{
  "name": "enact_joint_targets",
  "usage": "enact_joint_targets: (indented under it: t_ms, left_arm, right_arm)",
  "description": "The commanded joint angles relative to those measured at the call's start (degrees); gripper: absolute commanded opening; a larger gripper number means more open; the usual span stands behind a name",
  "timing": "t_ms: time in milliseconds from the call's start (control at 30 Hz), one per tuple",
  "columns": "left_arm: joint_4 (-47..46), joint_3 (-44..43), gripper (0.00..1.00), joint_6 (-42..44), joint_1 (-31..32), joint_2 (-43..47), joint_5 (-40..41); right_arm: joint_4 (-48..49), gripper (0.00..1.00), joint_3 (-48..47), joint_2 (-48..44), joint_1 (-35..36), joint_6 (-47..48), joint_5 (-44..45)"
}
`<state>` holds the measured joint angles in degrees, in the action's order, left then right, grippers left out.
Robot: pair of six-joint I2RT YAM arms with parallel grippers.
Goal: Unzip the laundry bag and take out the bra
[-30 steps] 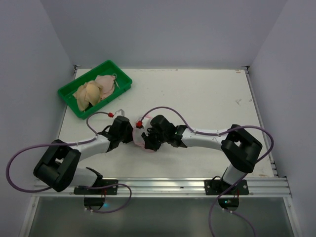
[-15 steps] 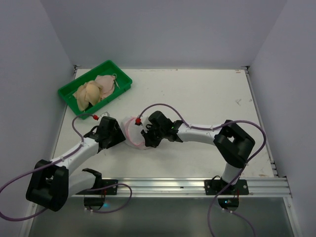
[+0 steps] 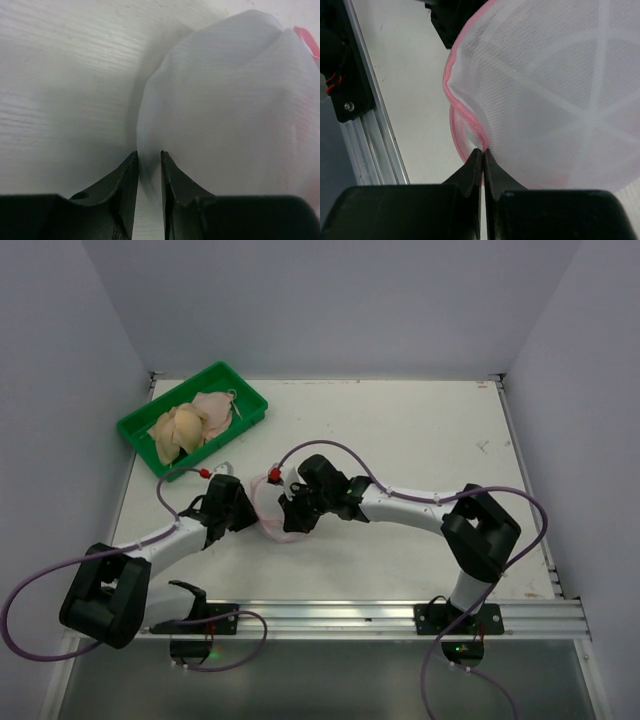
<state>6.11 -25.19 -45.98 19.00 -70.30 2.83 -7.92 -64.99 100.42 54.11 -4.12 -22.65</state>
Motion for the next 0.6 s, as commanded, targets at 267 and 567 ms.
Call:
enact_joint_targets:
  t_ms: [267,567]
  left_arm:
    - [-12.7,0.7,0.24,-5.7,9.2,-5.4,-5.9]
    - [-14.8,3.3,0.32,-5.5,9.4,-4.3,-7.8]
  right_arm:
    - [-1.6,0.02,-0.4,3.5,-0.1,-1.6,0.7]
    - [-5.7,0.13,-2.2,8.1,-4.6,-2.7,-2.2]
